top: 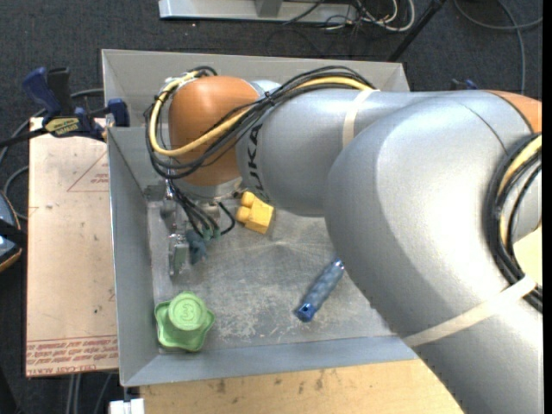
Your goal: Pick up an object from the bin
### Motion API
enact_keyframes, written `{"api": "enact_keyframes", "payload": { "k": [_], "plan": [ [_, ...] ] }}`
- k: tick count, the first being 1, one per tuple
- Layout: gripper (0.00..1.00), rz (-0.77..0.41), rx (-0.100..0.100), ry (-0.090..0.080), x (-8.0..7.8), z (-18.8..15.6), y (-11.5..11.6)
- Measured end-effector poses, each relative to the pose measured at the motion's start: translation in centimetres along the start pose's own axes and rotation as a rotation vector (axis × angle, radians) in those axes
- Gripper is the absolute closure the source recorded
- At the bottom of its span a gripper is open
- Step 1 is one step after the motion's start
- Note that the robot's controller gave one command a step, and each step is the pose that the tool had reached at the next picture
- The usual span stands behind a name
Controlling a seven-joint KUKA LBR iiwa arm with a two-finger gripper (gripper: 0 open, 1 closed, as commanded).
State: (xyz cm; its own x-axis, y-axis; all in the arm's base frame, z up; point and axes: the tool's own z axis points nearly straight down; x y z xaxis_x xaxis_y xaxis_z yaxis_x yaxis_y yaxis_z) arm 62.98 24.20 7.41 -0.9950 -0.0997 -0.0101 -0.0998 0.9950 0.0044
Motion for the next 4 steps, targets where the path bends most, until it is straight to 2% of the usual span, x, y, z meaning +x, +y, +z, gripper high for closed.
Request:
{"api": "enact_keyframes", "payload": {
  "k": [1,2,3,4],
  "plan": [
    [0.00,-0.536,-0.001,-0.003,4.6,-0.2,-1.1],
    [0.00,-0.614,0.005,0.006,10.2,-9.4,-12.2],
    [0.00,-0.631,0.002,0.014,13.2,-8.9,-19.9],
    [0.00,-0.666,-0.003,0.017,12.9,-1.0,-21.8]
  ]
}}
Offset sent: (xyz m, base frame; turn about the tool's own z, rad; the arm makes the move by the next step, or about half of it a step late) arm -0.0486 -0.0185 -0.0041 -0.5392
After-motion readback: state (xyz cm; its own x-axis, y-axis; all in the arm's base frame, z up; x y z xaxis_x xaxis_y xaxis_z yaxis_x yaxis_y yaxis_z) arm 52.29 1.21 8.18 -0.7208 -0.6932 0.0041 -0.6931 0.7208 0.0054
